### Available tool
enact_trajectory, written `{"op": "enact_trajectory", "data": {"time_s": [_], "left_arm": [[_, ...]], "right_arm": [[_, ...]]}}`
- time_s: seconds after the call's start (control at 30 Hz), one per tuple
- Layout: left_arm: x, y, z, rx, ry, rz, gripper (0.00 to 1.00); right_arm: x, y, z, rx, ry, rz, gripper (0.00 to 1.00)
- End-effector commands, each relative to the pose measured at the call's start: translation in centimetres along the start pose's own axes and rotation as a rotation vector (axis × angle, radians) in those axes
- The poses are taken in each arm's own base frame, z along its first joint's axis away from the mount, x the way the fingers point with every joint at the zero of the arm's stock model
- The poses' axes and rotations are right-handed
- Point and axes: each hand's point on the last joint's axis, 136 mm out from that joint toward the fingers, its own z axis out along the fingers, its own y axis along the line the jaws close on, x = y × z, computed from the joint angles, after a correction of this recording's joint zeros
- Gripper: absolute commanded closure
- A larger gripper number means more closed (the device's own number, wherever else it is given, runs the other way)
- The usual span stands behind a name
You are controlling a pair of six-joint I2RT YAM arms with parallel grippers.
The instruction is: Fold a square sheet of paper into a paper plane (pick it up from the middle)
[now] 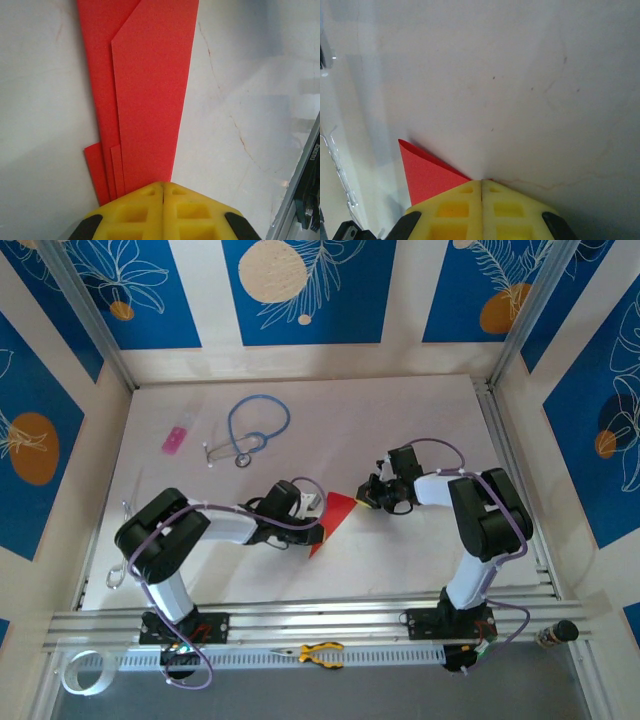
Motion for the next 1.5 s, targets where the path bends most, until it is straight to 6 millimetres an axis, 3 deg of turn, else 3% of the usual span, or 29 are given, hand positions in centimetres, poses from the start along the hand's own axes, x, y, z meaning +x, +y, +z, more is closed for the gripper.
{"op": "enact_trajectory", "data": {"time_s": [0.0, 0.2, 0.4, 0.5, 0.67, 0.8, 0.97, 1.47], "left_arm": [[2.8, 2.6, 0.0, -0.082, 0.073, -0.085, 1.0], [1.5, 0.9, -0.2, -0.047, -0.037, -0.13, 1.0], [-0.9, -2.4, -1.9, -0.045, -0.142, -0.053, 0.88], [-1.6, -2.2, -3.7, -0.101, -0.171, -0.016, 0.81], [-2.1, 0.1, -4.9, -0.15, -0.136, -0.037, 0.81], [-2.2, 1.3, -4.4, -0.126, -0.091, -0.084, 0.82], [-2.3, 1.0, -3.4, -0.085, -0.05, -0.085, 0.8], [-1.8, 1.2, -2.0, -0.065, 0.018, -0.109, 0.76]], "right_arm": [[-1.3, 0.5, -1.0, 0.005, -0.04, -0.031, 0.96], [-1.5, 3.2, -3.9, -0.067, -0.104, -0.09, 0.92], [1.1, 4.2, -4.6, -0.08, -0.091, -0.104, 0.89], [2.9, 4.3, -4.5, -0.06, -0.069, -0.118, 0.87], [5.1, 4.3, -4.1, -0.028, -0.046, -0.13, 0.86], [6.4, 4.4, -3.2, -0.012, -0.017, -0.133, 0.85], [7.4, 4.5, -1.8, 0.002, 0.025, -0.142, 0.84], [8.2, 3.5, 0.1, 0.031, 0.072, -0.128, 0.84]]}}
